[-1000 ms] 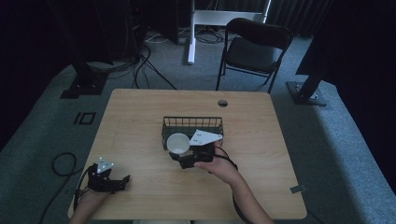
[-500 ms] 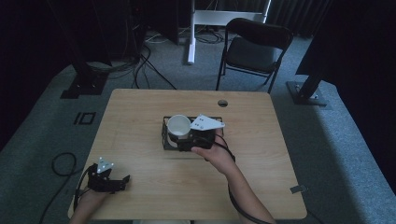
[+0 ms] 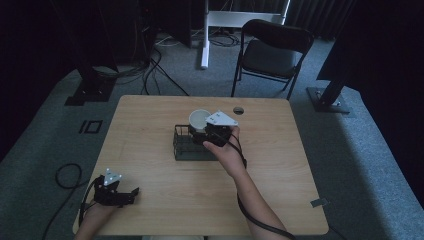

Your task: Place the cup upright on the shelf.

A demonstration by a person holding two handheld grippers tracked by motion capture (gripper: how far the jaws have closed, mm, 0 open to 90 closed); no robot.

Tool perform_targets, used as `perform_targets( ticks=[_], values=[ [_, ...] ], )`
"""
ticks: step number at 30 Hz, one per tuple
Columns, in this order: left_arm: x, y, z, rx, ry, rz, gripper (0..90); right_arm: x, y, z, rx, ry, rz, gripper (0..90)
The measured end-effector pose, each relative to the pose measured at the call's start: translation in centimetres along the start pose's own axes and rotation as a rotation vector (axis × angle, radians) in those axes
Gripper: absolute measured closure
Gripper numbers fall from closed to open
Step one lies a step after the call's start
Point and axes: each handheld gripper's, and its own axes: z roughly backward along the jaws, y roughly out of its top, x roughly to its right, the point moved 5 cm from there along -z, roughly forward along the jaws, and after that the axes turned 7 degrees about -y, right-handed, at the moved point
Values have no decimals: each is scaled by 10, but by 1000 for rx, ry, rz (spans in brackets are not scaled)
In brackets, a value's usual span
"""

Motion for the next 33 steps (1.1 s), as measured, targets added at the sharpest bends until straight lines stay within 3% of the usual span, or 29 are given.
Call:
perform_targets(
  ticks=[6,15,20,28,33],
  values=[
    [0,0,0,0,0,1,1,8,-11,-17,-55,-98,-49,202],
    [0,0,0,-1,0,0,1,13,-31,-28,-103,-180,-97,202],
    [0,0,0,-1,0,-1,2,16,-40,-32,-119,-193,-124,202],
    [0,0,0,-1,0,-1,1,17,-52,-35,-142,-219,-127,201],
    [0,0,0,-1,0,-1,1,15,-54,-35,-131,-227,-123,201]
  ],
)
